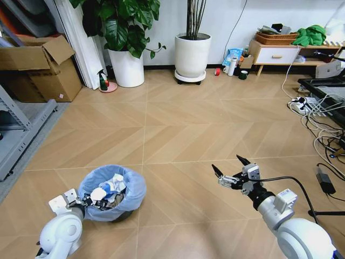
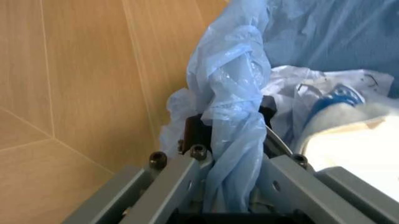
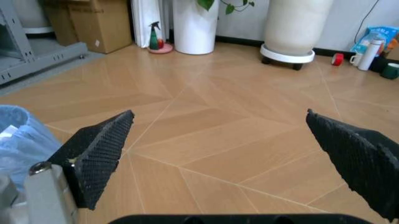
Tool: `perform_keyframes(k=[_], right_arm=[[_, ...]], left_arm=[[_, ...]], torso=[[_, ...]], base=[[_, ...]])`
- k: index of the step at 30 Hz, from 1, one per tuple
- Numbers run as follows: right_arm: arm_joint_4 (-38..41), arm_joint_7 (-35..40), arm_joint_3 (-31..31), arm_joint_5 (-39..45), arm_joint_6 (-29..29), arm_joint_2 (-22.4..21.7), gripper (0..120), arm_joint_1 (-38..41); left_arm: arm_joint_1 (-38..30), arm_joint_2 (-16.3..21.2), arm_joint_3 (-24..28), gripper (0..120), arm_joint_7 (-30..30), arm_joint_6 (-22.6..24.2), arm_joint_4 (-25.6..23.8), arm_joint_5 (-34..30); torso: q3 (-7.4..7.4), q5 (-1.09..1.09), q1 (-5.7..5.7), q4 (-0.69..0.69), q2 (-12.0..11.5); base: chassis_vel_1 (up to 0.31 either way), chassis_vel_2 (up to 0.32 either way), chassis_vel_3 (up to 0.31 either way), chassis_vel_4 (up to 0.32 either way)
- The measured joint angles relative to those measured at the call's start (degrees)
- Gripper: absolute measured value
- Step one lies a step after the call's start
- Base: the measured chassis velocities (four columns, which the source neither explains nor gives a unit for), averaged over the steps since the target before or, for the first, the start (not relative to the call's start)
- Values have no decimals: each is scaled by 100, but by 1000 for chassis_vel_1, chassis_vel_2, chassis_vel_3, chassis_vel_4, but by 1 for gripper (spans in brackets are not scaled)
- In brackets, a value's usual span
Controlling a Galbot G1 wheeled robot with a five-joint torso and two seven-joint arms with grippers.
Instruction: Pick up the trash bin and place the garbage on the floor into it.
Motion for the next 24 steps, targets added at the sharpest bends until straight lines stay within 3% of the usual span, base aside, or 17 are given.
perform_keyframes(k=[4,13,16,19,24], right_arm=[[-19,1,-10,2,-2,18,100,11],[-57,-8,-43,-1,-3,70,100,20],[-66,-13,-65,-7,-2,81,100,20],[-76,-23,-96,-13,-2,87,100,21],[-79,-29,-102,-8,-2,87,100,41]], left_arm=[[-45,5,41,0,12,-26,114,33],[-44,29,130,0,35,-5,126,159],[-38,35,135,6,37,11,108,197],[6,41,167,21,82,-25,38,268],[51,56,174,36,74,-37,-103,263]], torso=[[-1,8,0,2,0],[-1,3,-1,1,1],[0,1,-1,0,0],[0,-5,0,0,0],[1,-4,0,0,0]], base=[[0,0,0,0],[0,0,0,0],[0,0,0,0],[0,0,0,0],[0,0,0,0]])
